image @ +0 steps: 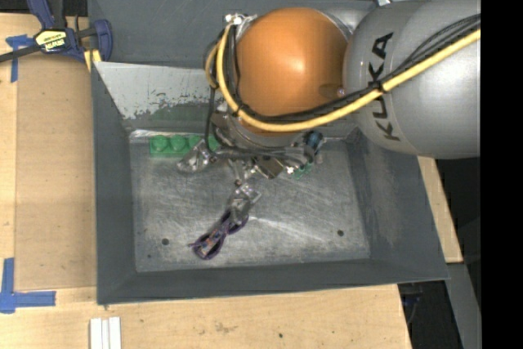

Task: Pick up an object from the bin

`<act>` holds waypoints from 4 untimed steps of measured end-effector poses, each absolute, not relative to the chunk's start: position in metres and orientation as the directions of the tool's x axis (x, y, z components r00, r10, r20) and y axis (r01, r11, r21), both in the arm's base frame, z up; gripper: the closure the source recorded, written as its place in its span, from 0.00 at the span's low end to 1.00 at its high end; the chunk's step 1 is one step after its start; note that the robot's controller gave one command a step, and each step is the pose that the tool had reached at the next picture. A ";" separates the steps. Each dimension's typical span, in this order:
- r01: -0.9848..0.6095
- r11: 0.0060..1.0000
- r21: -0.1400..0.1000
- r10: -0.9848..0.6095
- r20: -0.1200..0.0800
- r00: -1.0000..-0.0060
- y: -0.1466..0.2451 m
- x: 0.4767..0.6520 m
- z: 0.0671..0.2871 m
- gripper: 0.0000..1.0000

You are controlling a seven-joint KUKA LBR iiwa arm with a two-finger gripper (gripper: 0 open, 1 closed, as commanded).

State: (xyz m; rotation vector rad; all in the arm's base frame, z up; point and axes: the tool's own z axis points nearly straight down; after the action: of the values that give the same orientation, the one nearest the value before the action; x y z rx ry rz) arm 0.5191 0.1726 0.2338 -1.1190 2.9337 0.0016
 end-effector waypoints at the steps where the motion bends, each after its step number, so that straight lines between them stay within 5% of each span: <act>1: -0.666 0.746 0.000 -0.666 -0.002 -0.746 0.173 0.519 0.234 0.00; 2: -0.696 0.718 -0.003 -0.696 -0.008 -0.718 0.170 0.517 0.226 0.00; 4: -0.901 0.433 0.003 -0.901 0.002 -0.433 0.147 0.510 0.137 0.00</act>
Offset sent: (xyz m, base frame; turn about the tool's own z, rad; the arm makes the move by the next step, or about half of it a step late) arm -0.0286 -0.0359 -0.0937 -0.3274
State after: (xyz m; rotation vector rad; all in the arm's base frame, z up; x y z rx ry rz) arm 0.5104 0.1466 0.1375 -1.6736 2.6620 0.0023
